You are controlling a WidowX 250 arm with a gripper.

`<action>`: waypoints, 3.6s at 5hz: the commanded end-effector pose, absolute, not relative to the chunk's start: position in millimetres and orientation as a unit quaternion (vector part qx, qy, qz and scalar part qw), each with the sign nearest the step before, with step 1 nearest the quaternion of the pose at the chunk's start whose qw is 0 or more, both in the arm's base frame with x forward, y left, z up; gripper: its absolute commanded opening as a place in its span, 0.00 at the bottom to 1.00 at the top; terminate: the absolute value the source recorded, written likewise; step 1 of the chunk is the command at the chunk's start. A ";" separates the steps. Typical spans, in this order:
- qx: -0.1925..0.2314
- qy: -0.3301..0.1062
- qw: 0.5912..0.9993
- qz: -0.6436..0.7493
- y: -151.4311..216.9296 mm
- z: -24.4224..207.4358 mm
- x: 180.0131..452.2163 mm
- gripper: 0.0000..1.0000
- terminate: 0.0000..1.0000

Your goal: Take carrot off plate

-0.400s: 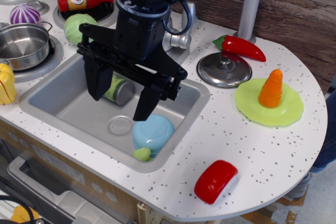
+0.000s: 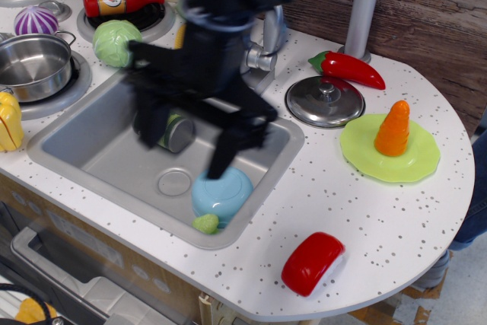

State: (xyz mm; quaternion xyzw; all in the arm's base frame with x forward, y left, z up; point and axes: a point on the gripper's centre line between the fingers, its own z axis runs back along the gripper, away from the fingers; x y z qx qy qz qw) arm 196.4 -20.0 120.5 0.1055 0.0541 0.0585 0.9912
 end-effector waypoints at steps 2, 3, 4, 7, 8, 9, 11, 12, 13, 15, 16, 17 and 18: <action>0.065 -0.034 0.996 0.050 -90.4 131.1 264.7 1.00 0.00; 0.067 -0.042 0.996 0.043 -101.6 123.4 293.0 1.00 0.00; 0.066 -0.060 0.996 0.024 -110.0 106.9 330.6 1.00 0.00; 0.051 -0.117 0.992 0.009 -120.5 86.1 376.5 1.00 0.00; 0.041 -0.125 0.991 0.000 -119.5 83.6 384.2 1.00 0.00; 0.040 -0.134 0.990 -0.008 -117.0 78.1 390.6 1.00 0.00; 0.027 -0.148 0.989 -0.012 -114.7 67.8 402.6 1.00 0.00; 0.019 -0.146 0.989 -0.008 -115.5 66.8 404.7 0.00 0.00; 0.013 -0.144 0.990 -0.003 -115.4 68.5 402.4 0.00 0.00; 0.044 -0.099 0.994 0.018 -106.7 103.7 374.9 0.00 0.00; 0.055 -0.080 0.995 0.039 -104.4 107.2 348.1 0.00 0.00; 0.040 -0.078 0.995 0.055 -108.5 92.4 329.7 0.00 0.00; 0.031 -0.094 0.994 0.053 -108.7 75.0 324.1 0.00 0.00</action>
